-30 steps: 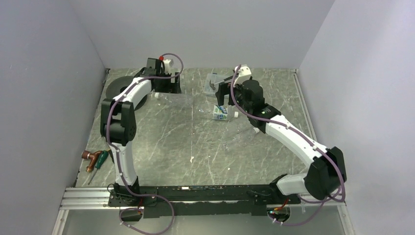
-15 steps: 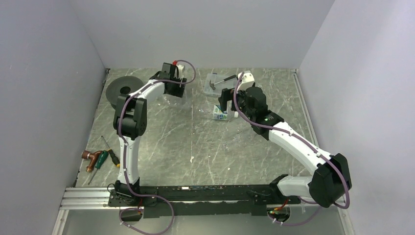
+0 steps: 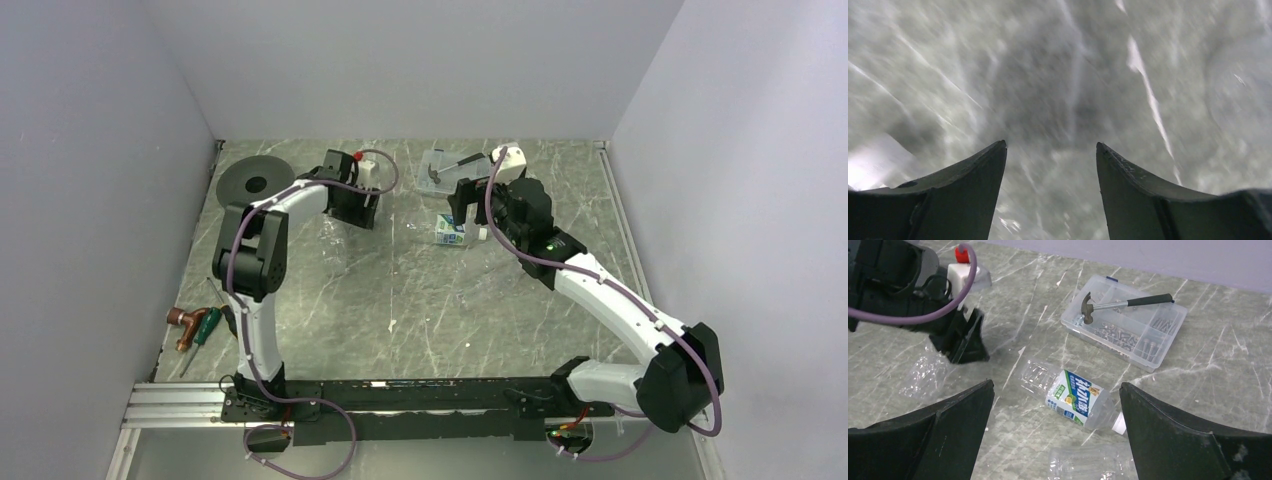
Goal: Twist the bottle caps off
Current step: Pick up the plastic bottle at the center of the board.
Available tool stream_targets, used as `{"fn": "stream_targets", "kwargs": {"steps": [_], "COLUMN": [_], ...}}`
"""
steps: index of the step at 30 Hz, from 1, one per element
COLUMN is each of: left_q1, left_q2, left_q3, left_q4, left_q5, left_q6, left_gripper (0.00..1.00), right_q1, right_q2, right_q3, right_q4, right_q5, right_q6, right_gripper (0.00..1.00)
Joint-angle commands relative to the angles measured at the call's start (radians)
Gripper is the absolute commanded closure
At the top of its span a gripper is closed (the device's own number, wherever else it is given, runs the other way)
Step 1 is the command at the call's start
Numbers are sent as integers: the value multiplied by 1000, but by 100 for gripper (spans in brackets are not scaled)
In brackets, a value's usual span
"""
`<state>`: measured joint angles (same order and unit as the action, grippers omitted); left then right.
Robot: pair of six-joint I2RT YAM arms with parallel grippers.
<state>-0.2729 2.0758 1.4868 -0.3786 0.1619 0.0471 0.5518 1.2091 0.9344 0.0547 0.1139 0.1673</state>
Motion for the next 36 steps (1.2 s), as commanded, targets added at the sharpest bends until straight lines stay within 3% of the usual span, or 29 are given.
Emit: {"fn": "stream_targets", "kwargs": {"steps": [1, 3, 4, 11, 16, 23, 36], "left_q1": [-25, -25, -25, -23, -14, 99, 107], "left_q2": [-177, -259, -294, -386, -371, -317, -245], "left_q3": [-50, -44, -34, 116, 6, -31, -142], "left_q4": [-104, -132, -145, -343, -362, -346, -292], "left_q5": [125, 66, 17, -209, -312, -210, -106], "left_q6": [30, 27, 25, 29, 30, -40, -105], "left_gripper": [23, 2, 1, 1, 1, 1, 1], "right_q1": [6, 6, 6, 7, 7, 11, 15], "right_q2": [-29, -32, -32, -36, -51, -78, -87], "right_q3": [6, 5, 4, -1, -11, -33, -71], "right_q4": [42, 42, 43, 41, 41, 41, 59], "right_q5": [-11, -15, -14, -27, -34, -42, -47], "right_q6": [4, 6, 7, 14, 19, 22, 35], "right_gripper": [0, 0, 0, 0, 0, 0, 0]}}
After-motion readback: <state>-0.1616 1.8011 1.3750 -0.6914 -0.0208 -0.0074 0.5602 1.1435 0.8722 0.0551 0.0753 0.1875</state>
